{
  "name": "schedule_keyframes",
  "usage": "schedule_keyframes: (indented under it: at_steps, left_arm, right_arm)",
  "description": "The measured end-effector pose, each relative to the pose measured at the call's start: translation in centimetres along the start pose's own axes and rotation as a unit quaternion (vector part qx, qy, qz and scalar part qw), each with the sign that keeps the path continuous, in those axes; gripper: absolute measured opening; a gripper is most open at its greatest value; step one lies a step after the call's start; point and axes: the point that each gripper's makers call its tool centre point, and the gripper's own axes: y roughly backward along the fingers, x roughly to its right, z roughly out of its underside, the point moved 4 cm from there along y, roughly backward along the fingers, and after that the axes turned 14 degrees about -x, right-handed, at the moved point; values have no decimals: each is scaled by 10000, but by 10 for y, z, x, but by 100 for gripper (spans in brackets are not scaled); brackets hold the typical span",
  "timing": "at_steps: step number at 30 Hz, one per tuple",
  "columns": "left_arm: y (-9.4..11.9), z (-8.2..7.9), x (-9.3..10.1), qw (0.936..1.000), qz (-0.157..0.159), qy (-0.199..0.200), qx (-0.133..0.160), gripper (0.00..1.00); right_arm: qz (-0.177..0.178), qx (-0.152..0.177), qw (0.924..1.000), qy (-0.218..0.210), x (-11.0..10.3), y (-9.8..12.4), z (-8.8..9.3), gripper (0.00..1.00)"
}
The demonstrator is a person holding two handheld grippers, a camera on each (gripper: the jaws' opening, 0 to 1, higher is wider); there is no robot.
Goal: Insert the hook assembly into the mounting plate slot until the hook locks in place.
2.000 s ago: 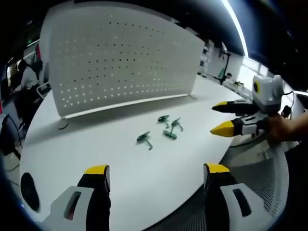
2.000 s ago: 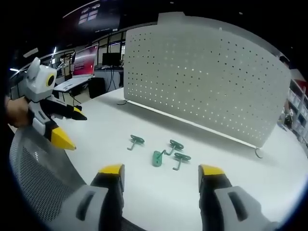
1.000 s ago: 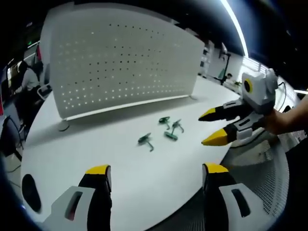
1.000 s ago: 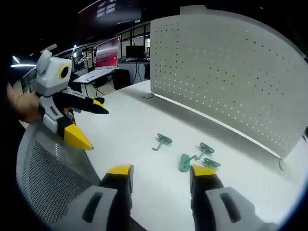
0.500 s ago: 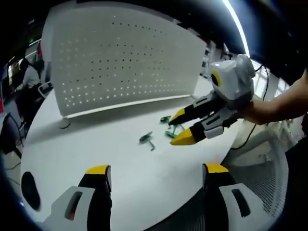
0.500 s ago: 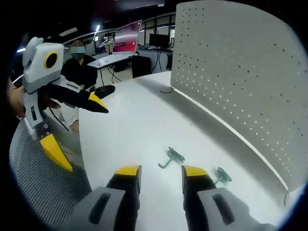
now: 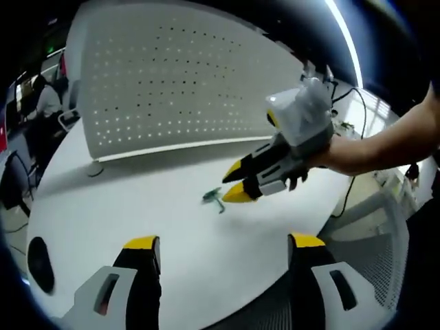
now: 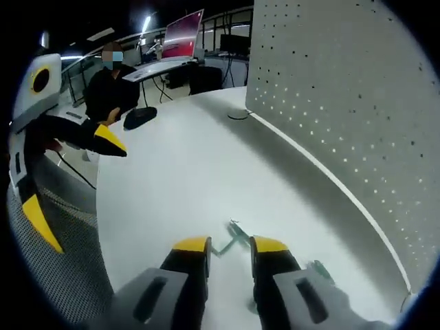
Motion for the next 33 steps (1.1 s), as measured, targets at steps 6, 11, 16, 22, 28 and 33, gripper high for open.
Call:
schedule_keyframes:
  at_steps: [6, 11, 16, 22, 28, 33]
  left_arm:
    - [0, 0, -1, 10000, -8, 28, -17, 76]
    - [1, 0, -1, 10000, -26, 32, -15, 75]
    - [0, 0, -3, 10000, -28, 77, -2, 75]
    - [1, 0, -4, 9999, -48, 118, 2, 74]
    - [2, -1, -5, 9999, -77, 136, 17, 74]
    - [3, -2, -5, 9998, -105, 134, 41, 73]
  right_arm:
    - [-5, -95, 9999, 118, 11, -15, -6, 16]
    - [-76, -341, 9975, 611, 13, -24, -9, 13]
    - [-272, -539, 9924, 1074, 8, -29, -14, 10]
    - [-420, -702, 9885, 1273, 6, -38, -20, 5]
    - [-455, -863, 9861, 1344, 6, -43, -21, 3]
    - [-479, -940, 9913, 792, 8, -41, -19, 1]
